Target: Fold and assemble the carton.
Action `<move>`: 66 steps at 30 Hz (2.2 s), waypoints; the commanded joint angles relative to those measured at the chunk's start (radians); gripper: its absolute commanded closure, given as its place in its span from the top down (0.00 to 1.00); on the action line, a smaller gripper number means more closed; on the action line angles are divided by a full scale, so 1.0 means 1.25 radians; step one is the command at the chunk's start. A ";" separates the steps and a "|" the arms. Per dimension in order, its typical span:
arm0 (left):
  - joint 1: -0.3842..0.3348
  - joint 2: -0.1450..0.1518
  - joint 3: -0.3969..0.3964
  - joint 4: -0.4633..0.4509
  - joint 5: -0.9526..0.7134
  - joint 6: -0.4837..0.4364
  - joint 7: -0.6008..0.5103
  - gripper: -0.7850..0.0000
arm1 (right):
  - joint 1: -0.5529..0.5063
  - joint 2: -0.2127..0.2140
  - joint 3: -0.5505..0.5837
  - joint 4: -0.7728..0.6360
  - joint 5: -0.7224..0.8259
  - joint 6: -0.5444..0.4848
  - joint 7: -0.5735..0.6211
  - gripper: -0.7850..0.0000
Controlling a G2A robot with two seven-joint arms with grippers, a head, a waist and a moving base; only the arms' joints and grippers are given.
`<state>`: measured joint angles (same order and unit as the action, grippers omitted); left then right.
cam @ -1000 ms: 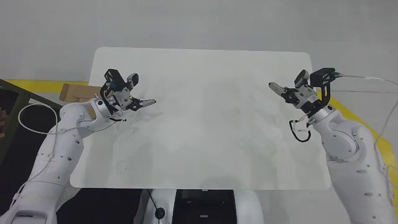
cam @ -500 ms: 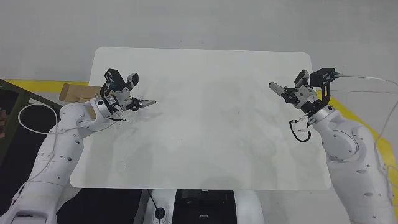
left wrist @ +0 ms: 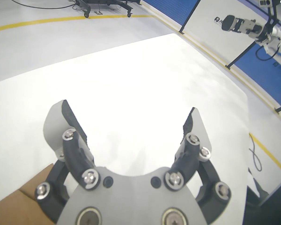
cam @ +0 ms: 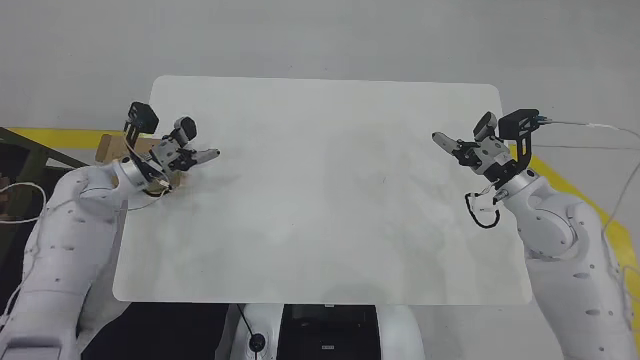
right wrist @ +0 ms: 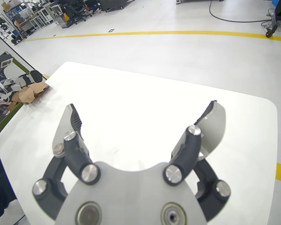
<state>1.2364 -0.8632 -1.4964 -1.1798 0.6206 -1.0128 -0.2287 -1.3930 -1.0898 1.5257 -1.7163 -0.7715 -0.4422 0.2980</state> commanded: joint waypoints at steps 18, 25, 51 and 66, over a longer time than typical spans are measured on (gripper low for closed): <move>-0.039 0.094 -0.172 0.205 -0.511 0.113 -0.476 1.00 | 0.000 0.000 0.000 0.000 0.000 0.000 0.000 1.00; -0.076 0.102 -0.185 0.288 -0.541 0.161 -0.501 1.00 | 0.000 0.000 0.000 0.000 0.000 0.000 0.000 1.00; -0.079 0.108 -0.207 0.311 -0.555 0.259 -0.482 1.00 | 0.000 0.000 0.000 0.000 0.000 0.000 0.000 1.00; -0.206 0.121 -0.176 0.519 -0.391 0.404 -0.349 1.00 | 0.000 0.000 0.000 0.000 0.000 0.000 0.000 1.00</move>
<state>0.9936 -0.7067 -1.7341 -0.5559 0.1173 -0.5200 -0.6741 -1.3930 -1.0898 1.5257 -1.7163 -0.7715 -0.4422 0.2980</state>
